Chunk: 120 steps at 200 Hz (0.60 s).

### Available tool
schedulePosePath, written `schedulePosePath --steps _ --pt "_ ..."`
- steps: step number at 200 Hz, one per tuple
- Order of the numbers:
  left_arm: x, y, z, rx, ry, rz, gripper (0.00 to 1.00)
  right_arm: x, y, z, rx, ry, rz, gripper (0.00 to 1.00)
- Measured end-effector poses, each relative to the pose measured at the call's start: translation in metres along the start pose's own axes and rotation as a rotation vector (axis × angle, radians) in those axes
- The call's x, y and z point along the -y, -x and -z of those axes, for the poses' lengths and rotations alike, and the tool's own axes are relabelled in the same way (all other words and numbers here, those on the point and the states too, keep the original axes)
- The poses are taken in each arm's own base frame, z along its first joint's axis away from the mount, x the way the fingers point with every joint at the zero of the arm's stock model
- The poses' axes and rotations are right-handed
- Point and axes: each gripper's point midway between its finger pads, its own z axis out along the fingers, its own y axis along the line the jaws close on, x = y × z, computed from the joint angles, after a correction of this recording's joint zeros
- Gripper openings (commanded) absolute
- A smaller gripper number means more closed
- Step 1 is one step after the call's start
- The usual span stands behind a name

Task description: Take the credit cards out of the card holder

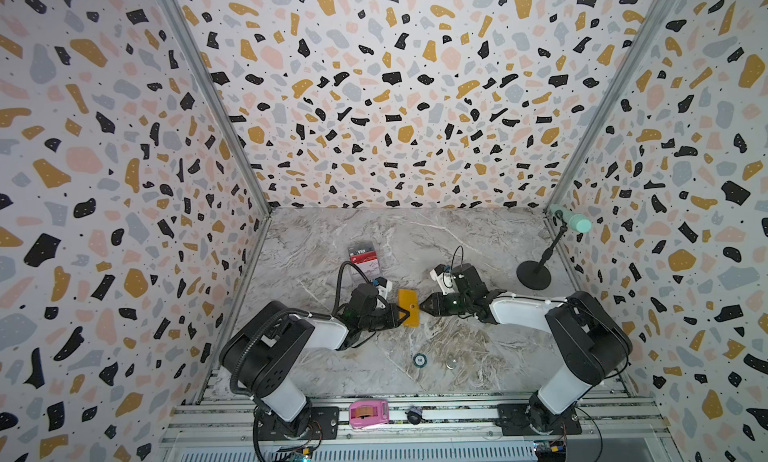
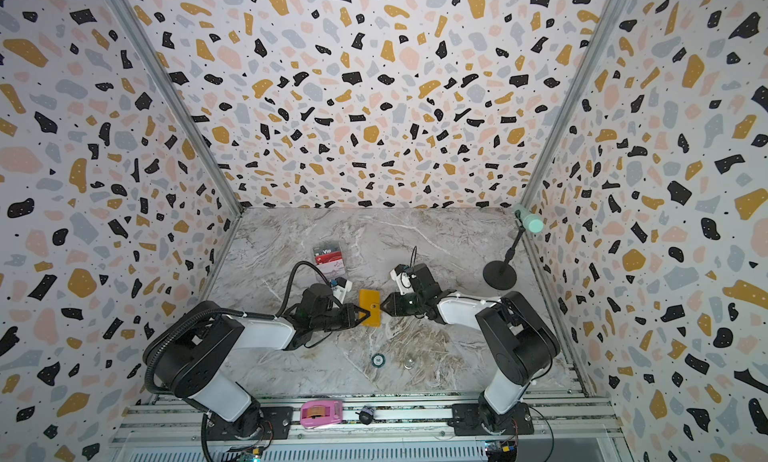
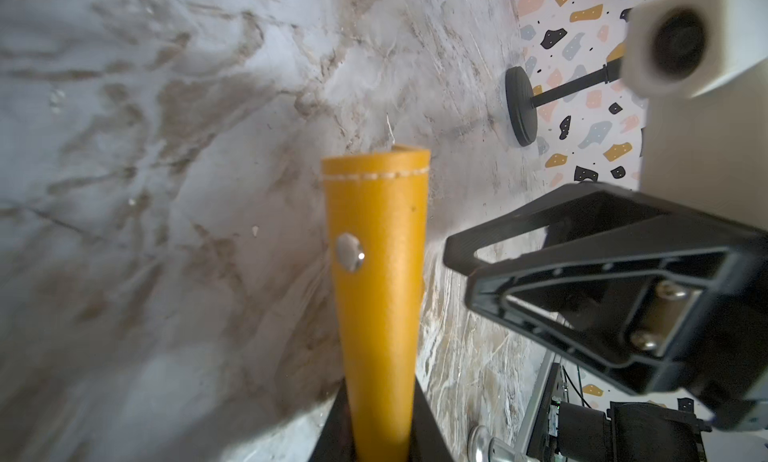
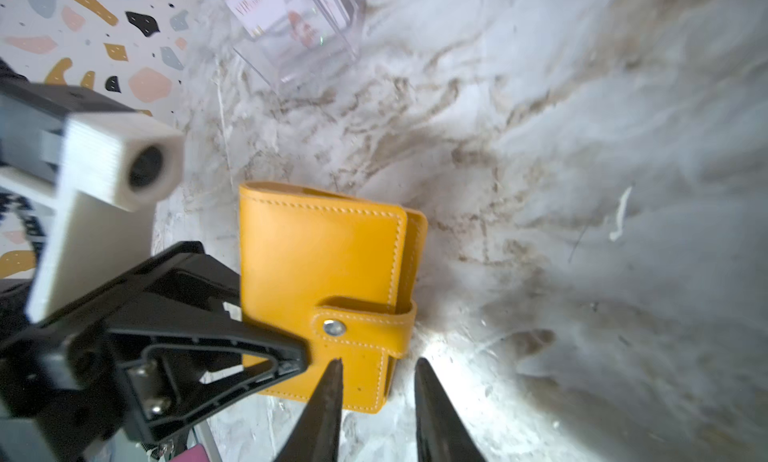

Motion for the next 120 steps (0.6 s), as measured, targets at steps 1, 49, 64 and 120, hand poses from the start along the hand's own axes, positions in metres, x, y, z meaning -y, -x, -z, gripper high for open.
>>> schedulePosePath --steps 1,49,64,120 --pt "0.0 0.0 0.0 0.0 0.001 0.0 0.12 -0.001 0.001 0.001 0.004 0.0 0.003 0.37" --pt "0.008 0.01 0.008 0.022 0.02 -0.07 0.1 -0.028 0.027 0.008 0.046 0.032 0.048 0.54" --pt "0.012 0.014 0.01 0.032 0.017 -0.089 0.1 -0.037 0.027 0.006 0.043 0.045 0.064 0.54" --pt "0.028 0.026 0.023 0.078 0.001 -0.146 0.1 -0.047 0.023 0.003 0.038 0.049 0.078 0.53"
